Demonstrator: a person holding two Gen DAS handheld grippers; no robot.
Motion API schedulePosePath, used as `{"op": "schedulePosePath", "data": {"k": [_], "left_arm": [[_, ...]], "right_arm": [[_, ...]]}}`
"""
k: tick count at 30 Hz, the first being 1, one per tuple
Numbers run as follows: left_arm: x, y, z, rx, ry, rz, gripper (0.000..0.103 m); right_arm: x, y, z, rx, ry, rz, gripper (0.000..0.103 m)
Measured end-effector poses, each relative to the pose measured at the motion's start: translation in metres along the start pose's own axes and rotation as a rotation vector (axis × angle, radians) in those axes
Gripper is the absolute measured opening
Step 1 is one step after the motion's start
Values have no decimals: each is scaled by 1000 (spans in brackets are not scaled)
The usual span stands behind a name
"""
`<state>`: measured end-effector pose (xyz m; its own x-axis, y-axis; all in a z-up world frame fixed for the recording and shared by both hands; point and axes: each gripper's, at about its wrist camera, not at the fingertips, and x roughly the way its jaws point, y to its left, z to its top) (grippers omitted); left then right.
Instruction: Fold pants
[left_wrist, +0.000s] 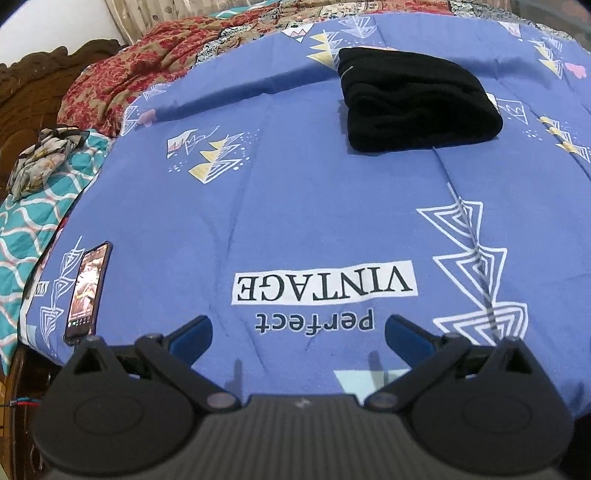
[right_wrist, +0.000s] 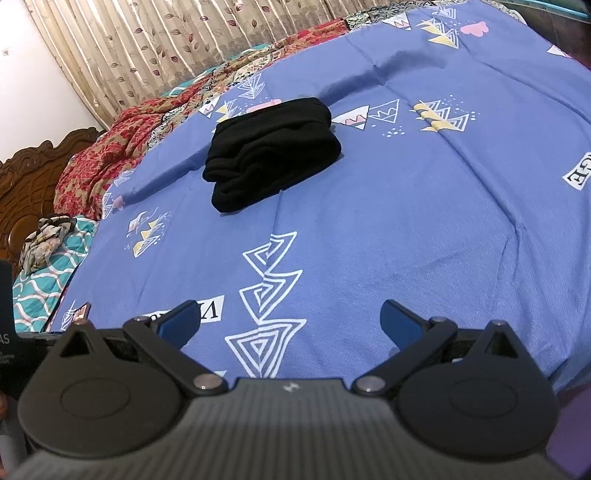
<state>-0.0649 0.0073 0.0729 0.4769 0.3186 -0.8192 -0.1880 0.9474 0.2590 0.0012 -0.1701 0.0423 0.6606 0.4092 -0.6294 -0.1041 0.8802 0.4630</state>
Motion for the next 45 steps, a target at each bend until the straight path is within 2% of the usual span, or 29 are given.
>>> {"op": "schedulePosePath", "data": {"k": [5, 32, 45], "left_arm": [[6, 2, 1, -7, 38, -17, 103], [15, -15, -10, 51, 141, -89, 103], [18, -16, -11, 54, 167, -82, 103]], "right_arm": [[1, -2, 0, 3, 3, -2, 103], [3, -6, -1, 20, 14, -8, 103], [4, -9, -2, 28, 20, -10, 103]]}}
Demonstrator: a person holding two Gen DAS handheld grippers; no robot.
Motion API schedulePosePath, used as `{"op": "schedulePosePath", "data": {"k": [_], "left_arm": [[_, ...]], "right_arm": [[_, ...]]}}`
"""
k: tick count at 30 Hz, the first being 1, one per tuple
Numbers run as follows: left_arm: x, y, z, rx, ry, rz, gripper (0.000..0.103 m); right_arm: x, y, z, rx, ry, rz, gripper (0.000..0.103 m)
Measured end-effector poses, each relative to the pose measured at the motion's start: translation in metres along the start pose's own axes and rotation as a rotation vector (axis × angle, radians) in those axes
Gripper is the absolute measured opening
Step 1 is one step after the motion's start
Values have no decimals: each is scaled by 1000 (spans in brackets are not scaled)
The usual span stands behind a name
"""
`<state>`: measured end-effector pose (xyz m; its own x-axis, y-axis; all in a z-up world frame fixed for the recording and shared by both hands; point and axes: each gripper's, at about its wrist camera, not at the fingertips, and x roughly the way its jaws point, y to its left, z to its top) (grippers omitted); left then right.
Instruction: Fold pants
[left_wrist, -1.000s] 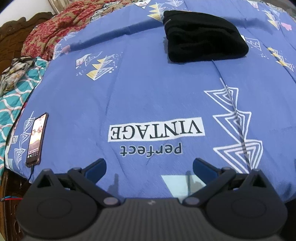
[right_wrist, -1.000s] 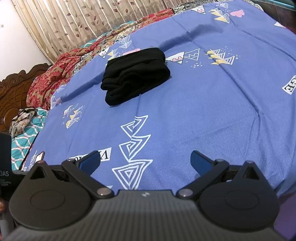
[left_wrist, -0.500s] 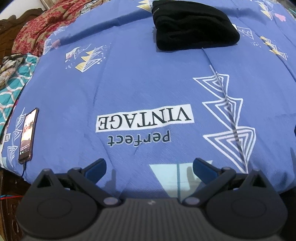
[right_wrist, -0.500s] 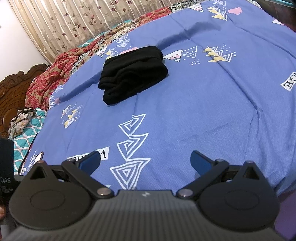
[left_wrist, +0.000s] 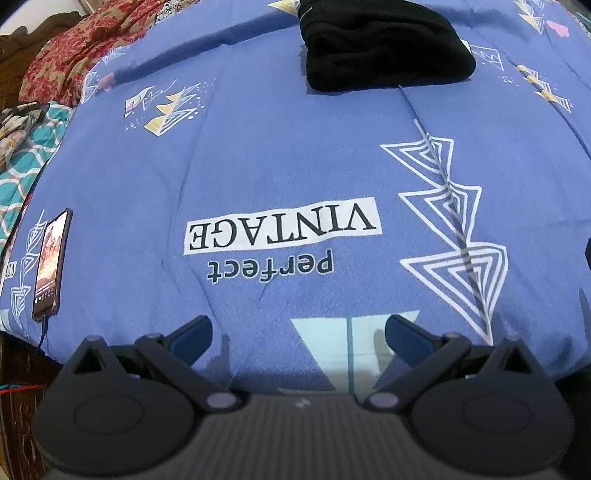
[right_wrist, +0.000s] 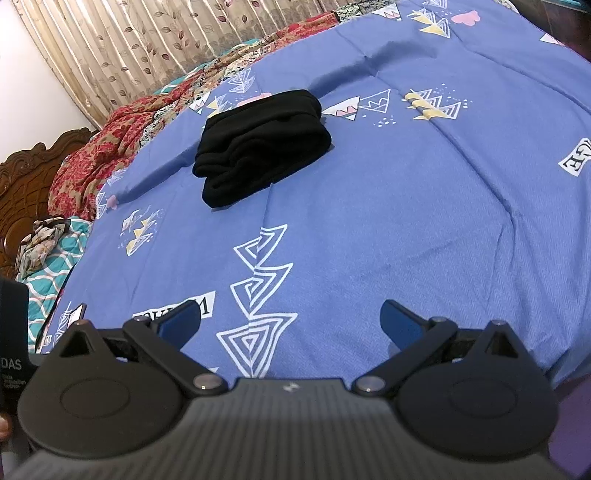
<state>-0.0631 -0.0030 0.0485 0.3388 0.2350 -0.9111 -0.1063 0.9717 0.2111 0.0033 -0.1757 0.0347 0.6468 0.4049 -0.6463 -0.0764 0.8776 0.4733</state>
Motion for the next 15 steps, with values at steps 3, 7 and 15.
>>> {"op": "schedulePosePath", "data": {"k": [3, 7, 15], "left_arm": [[1, 0, 0, 1, 4, 0, 103], [2, -1, 0, 7, 8, 0, 103], [5, -3, 0, 15, 20, -3, 103]], "right_arm": [[1, 0, 0, 0, 3, -1, 103], [1, 0, 0, -1, 6, -1, 103], [1, -1, 0, 0, 6, 0, 103]]}}
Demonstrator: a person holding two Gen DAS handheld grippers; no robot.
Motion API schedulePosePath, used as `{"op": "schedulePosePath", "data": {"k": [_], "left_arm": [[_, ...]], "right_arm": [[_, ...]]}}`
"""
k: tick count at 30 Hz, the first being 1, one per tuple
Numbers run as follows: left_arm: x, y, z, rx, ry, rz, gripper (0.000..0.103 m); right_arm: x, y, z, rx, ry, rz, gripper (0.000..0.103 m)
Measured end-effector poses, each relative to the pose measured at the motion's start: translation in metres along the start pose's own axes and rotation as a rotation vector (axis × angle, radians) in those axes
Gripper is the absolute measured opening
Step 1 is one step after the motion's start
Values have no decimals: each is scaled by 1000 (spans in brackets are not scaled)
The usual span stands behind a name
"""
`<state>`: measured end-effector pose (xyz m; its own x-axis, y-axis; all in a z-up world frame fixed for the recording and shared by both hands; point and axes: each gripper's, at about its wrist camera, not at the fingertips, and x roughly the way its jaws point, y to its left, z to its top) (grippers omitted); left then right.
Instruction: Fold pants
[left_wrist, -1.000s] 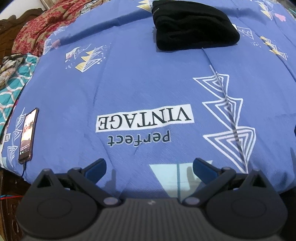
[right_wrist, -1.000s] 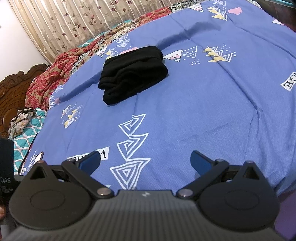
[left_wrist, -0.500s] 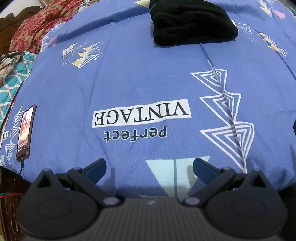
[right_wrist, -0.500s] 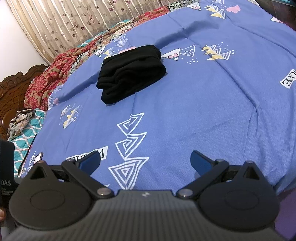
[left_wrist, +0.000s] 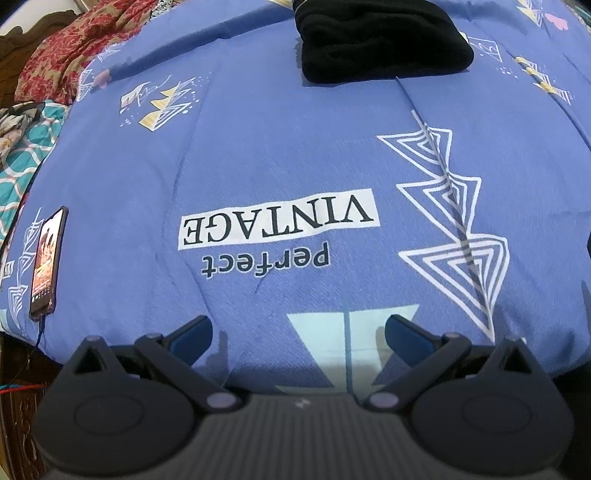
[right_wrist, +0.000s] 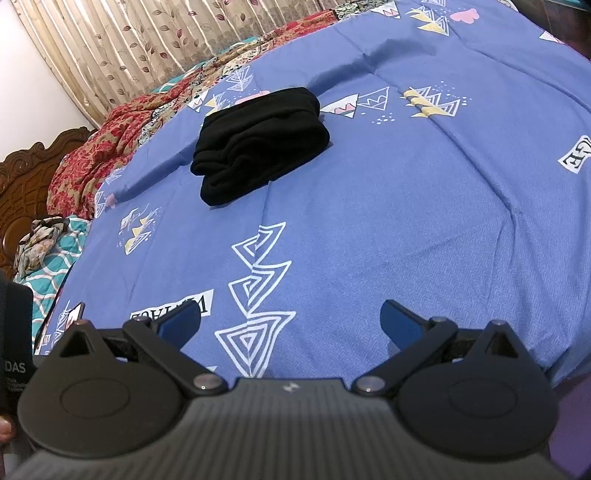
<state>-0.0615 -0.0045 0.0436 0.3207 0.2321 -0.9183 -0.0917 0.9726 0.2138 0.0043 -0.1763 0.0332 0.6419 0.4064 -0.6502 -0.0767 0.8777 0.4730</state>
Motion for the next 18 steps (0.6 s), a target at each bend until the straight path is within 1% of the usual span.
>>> {"op": "schedulePosePath", "data": {"k": [18], "left_arm": [[5, -2, 0, 1, 25, -10, 103]], "right_arm": [[3, -3, -1, 6, 10, -2, 103]]}}
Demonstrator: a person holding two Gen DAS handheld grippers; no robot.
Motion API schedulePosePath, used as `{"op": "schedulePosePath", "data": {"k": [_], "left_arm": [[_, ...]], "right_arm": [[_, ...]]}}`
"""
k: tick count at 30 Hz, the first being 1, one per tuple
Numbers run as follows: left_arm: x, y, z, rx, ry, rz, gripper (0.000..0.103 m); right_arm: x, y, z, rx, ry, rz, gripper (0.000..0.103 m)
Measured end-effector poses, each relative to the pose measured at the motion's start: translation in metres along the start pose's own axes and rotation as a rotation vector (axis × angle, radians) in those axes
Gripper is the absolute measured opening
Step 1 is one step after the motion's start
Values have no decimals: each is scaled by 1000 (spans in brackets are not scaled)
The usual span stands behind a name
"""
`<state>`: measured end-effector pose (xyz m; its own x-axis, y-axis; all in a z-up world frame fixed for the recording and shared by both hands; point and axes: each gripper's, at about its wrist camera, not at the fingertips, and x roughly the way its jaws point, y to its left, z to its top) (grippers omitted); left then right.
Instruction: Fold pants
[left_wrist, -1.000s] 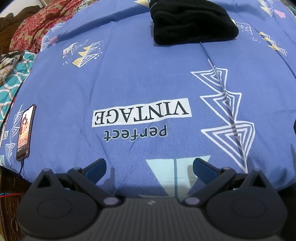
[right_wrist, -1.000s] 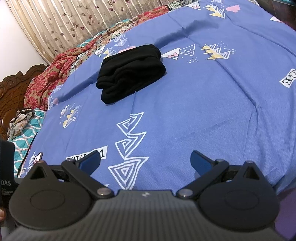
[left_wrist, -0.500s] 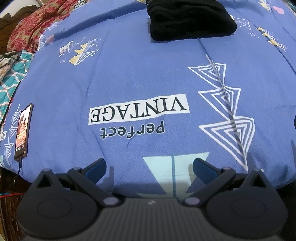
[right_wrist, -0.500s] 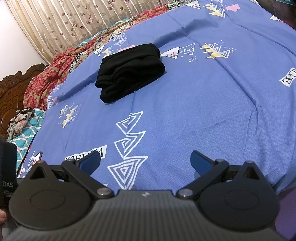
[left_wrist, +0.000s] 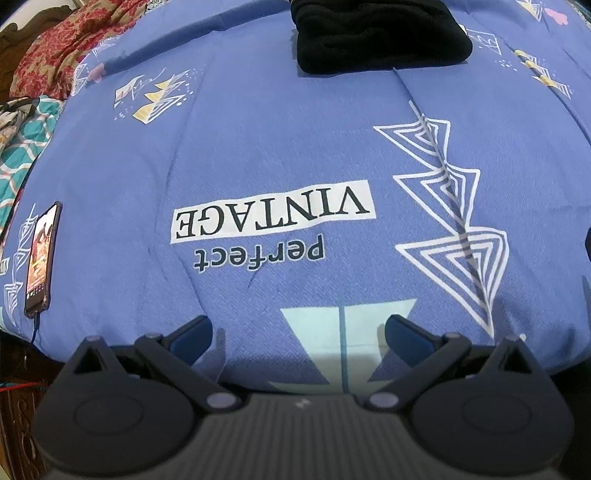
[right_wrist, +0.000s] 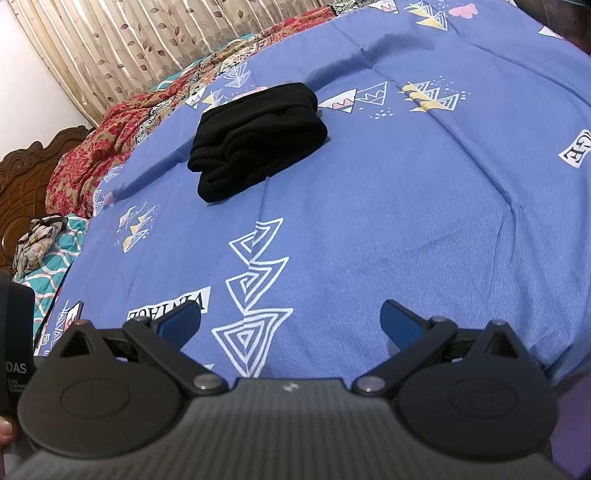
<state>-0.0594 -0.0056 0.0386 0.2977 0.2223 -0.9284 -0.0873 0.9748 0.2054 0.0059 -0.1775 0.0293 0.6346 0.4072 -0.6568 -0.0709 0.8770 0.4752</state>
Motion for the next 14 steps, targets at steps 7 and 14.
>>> {"op": "schedulePosePath", "data": {"k": [7, 14], "left_arm": [[0, -1, 0, 0, 1, -2, 103], [-3, -3, 2, 10, -25, -30, 103]], "right_arm": [[0, -1, 0, -1, 1, 0, 103], [0, 1, 2, -13, -11, -7, 103]]}}
